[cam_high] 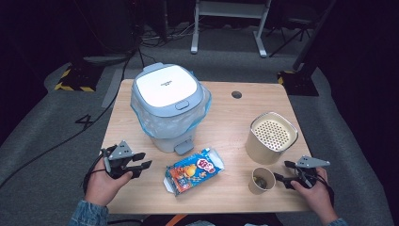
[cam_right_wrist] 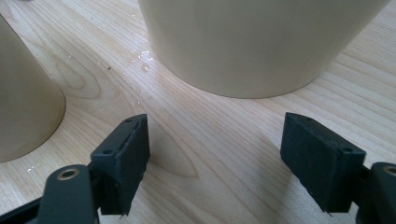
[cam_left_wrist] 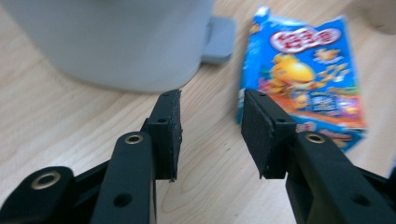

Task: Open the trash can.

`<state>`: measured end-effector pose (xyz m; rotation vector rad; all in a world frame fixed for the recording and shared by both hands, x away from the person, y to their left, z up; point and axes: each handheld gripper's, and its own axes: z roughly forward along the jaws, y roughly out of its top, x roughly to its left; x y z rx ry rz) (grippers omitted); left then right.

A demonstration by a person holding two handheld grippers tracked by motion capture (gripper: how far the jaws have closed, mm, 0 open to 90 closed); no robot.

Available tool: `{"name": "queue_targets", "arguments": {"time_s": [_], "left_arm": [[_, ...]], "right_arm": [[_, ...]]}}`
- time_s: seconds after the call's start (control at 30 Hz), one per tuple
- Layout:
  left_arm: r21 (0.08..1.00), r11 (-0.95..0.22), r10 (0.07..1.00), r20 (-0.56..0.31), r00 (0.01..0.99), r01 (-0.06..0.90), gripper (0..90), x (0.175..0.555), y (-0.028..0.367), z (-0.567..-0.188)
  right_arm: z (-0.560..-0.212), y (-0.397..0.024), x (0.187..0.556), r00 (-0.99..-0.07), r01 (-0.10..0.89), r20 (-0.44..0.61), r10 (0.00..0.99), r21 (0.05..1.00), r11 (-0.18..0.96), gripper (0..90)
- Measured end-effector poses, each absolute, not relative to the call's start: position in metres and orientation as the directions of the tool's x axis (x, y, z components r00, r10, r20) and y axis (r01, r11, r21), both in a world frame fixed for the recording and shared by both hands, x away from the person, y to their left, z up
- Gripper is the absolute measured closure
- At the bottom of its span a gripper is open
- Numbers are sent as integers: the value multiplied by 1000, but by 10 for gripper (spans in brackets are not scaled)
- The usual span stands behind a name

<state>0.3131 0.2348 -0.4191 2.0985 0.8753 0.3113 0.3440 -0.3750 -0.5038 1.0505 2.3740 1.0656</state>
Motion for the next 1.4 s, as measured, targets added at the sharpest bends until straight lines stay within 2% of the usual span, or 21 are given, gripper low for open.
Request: {"name": "queue_targets", "arguments": {"time_s": [0.27,0.7,0.93,1.4], "left_arm": [[824,-411,594,-82,800,389,654,312,232,-381],[889,-341,502,-103,859,306,797,328,221,-331],[910,-307,492,-98,865,278,853,341,211,-310],[914,-315,506,-66,860,255,894,372,185,-285]], "right_arm": [[-504,-375,344,-672,491,-2,741,748,447,242],[-504,-375,344,-672,491,-2,741,748,447,242],[-504,-375,344,-672,490,-2,741,748,447,242],[-504,-375,344,-671,490,-3,741,748,447,242]]}}
